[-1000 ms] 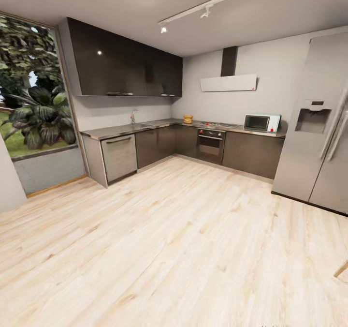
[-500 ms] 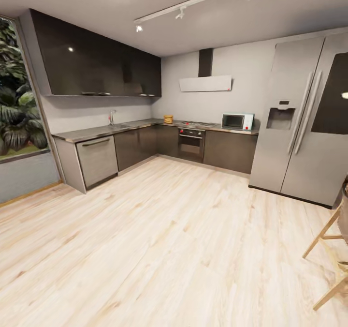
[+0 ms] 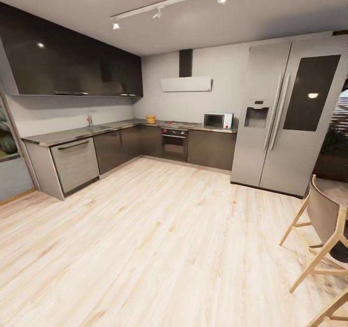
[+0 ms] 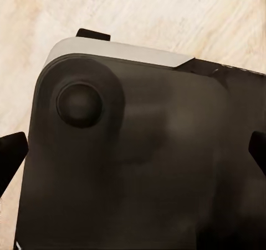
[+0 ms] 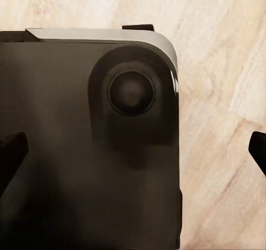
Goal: In the kitchen, take the popcorn bag from the countertop, put it into the microwave, and heat it until the popcorn is cooked so the cooked popcorn ends up inside the bag.
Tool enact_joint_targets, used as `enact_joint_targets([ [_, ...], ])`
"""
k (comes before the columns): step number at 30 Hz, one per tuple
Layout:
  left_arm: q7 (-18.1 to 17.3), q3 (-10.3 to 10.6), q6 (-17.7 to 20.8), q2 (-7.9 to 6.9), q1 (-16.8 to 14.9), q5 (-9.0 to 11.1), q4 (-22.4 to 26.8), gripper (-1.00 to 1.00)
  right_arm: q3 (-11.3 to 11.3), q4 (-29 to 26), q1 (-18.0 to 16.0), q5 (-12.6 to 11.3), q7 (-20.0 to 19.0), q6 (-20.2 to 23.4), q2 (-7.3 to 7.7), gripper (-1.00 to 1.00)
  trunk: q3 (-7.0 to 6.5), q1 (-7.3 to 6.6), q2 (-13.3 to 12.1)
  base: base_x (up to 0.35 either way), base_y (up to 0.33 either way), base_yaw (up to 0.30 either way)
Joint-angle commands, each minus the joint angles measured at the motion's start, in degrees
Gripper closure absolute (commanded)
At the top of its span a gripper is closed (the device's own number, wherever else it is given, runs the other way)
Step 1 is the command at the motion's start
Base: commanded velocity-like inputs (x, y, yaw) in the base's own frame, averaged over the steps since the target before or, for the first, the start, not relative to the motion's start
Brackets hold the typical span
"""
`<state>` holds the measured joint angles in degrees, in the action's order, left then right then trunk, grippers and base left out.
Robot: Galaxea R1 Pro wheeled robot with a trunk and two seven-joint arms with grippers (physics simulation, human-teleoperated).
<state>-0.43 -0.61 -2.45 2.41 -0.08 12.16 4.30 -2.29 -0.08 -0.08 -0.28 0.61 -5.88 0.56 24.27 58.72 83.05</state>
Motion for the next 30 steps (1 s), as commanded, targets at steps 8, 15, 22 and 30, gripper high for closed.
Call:
enact_joint_targets([
  [8, -0.1, 0.0, 0.4, -0.11, 0.0, 0.1, 0.0, -1.00, 0.5, 0.0, 0.0, 0.6, 0.1, -0.3, 0.02, -1.00, 0.05, 0.01, 0.0, 0.297, 0.000, -0.007],
  [15, -0.1, 0.0, 0.6, -0.04, 0.0, 0.1, 0.0, -1.00, 0.5, 0.0, 0.0, 0.6, 0.1, -0.3, 0.03, -1.00, 0.05, 0.01, 0.0, 0.322, 0.000, 0.000],
  [22, 0.3, 0.3, 0.6, 0.13, 0.0, -0.1, -0.2, -1.00, 0.5, 0.0, 0.0, 0.5, 0.1, -0.1, -0.06, -1.00, 0.05, 0.01, 0.0, 0.322, 0.000, 0.000],
  [30, 0.3, 0.3, 0.6, 0.09, 0.0, -0.1, -0.2, -1.00, 0.4, 0.0, 0.0, 0.5, 0.1, -0.3, 0.04, -1.00, 0.05, 0.01, 0.0, 0.322, 0.000, 0.000],
])
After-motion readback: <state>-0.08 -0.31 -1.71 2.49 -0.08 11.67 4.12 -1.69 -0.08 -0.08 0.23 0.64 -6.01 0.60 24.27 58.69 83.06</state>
